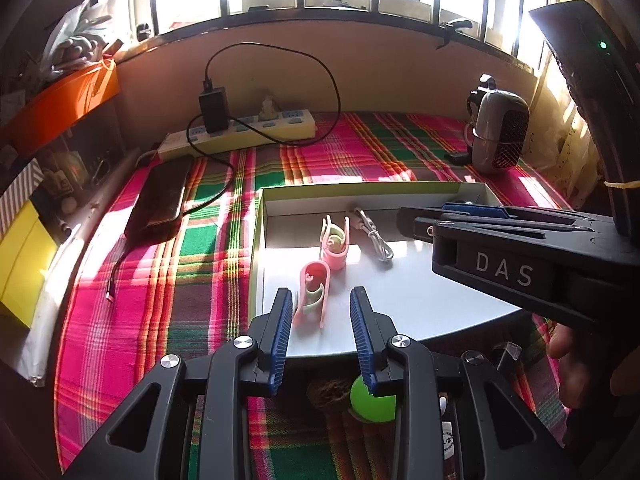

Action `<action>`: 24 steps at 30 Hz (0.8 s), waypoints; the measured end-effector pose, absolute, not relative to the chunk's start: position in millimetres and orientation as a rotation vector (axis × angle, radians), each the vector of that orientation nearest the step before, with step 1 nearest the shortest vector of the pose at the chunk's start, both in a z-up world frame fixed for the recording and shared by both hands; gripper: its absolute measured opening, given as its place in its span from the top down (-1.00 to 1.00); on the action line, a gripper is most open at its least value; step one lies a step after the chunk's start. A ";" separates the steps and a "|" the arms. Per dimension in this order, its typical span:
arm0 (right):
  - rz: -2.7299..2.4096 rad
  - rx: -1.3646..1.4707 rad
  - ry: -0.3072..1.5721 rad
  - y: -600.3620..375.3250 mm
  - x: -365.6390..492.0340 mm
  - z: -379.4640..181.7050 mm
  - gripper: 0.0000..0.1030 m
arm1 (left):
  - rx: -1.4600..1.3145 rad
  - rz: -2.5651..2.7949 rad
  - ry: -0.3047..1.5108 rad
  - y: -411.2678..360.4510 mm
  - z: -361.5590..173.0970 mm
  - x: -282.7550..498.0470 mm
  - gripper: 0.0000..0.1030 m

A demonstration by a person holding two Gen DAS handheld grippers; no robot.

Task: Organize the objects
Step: 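Open both tools to release the clip and cable into the box, then withdraw both tools from the box toward the remaining items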

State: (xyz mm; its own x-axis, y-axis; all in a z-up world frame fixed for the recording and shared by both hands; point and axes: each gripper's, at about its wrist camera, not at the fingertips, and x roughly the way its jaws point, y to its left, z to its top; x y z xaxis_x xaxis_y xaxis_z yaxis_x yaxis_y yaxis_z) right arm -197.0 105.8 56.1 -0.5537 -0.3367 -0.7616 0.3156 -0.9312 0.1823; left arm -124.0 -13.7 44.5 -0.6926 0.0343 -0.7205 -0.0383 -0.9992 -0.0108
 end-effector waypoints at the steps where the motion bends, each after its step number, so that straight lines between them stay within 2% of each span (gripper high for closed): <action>1: -2.486 1.221 -0.038 107.1 -193.9 56.9 0.26 | -1.210 2.855 0.005 -13.4 45.5 -121.1 0.45; 10: -2.536 1.175 -0.048 123.3 -163.4 62.4 0.24 | -1.168 2.871 -0.046 -19.9 51.0 -96.0 0.45; 14: -2.563 1.156 -0.045 131.7 -148.3 62.5 0.08 | -1.165 2.860 -0.076 -23.3 48.0 -82.7 0.45; 24: -2.611 1.132 -0.067 153.0 -110.9 58.0 0.07 | -1.150 2.786 -0.100 -17.5 39.5 -51.1 0.45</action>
